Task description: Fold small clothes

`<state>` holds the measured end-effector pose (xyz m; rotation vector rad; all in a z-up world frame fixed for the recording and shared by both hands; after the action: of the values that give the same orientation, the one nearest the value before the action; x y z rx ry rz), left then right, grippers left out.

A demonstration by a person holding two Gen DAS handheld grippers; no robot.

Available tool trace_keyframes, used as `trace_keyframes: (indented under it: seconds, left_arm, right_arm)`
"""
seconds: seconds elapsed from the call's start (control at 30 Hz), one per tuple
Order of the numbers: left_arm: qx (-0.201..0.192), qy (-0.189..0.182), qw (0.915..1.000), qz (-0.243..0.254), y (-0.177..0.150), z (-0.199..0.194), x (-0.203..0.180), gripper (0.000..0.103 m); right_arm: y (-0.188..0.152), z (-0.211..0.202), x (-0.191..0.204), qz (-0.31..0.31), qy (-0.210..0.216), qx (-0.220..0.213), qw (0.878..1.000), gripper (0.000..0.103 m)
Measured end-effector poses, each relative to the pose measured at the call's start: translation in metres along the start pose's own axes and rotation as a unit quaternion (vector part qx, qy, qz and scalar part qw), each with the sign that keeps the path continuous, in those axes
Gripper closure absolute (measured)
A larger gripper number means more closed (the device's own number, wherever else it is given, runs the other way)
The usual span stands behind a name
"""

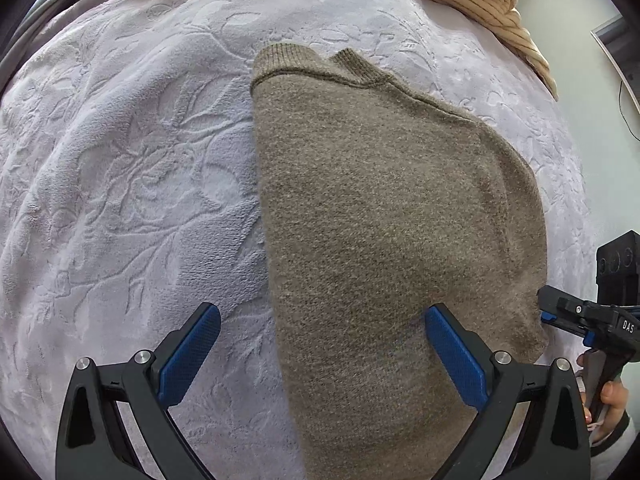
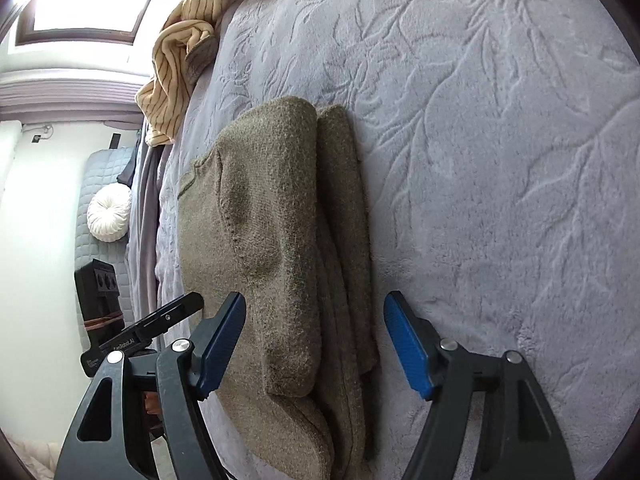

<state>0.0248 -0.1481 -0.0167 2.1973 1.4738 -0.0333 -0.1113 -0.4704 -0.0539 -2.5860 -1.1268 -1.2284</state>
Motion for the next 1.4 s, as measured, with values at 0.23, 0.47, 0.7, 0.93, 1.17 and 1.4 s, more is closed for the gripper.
trace_keyframes:
  seconds: [0.23, 0.47, 0.7, 0.93, 1.17, 1.4]
  left_arm:
    - [0.005, -0.017, 0.9998, -0.008, 0.005, 0.018, -0.014, 0.000]
    - [0.006, -0.026, 0.9996, -0.008, 0.010, 0.033, -0.030, 0.000]
    - [0.010, -0.056, 0.9980, -0.026, 0.017, 0.057, -0.045, 0.000]
    - [0.013, -0.070, 0.9966, -0.040, 0.019, 0.064, -0.047, 0.000]
    - [-0.005, -0.092, 0.9951, -0.036, 0.019, 0.045, -0.049, 0.040]
    - [-0.016, -0.123, 0.9918, -0.031, 0.023, 0.015, -0.051, 0.050]
  right_arm:
    - [0.001, 0.022, 0.006, -0.010, 0.010, 0.032, 0.999, 0.026]
    - [-0.003, 0.036, 0.022, -0.030, 0.025, 0.051, 0.998, 0.023]
    - [-0.001, 0.041, 0.013, -0.006, 0.054, 0.056, 0.997, 0.022]
    - [0.000, 0.045, 0.003, 0.047, 0.096, 0.046, 0.993, 0.023]
    - [-0.009, 0.047, 0.012, 0.047, 0.102, 0.054, 0.992, 0.060]
    - [-0.016, 0.027, 0.034, 0.068, 0.150, 0.042, 0.986, 0.060]
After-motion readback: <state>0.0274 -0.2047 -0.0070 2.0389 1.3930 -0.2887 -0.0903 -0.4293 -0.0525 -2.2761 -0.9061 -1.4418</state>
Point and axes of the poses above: each gripper's, at about its wrist camera, not at the fingertips, and z roughly the way its jaws point, x to its left, y to its top, the point moved 2 cm from there along z, roughly the way its jaws point, and after that the axes turned 15 degrees about -x, right-handed, at the moved point
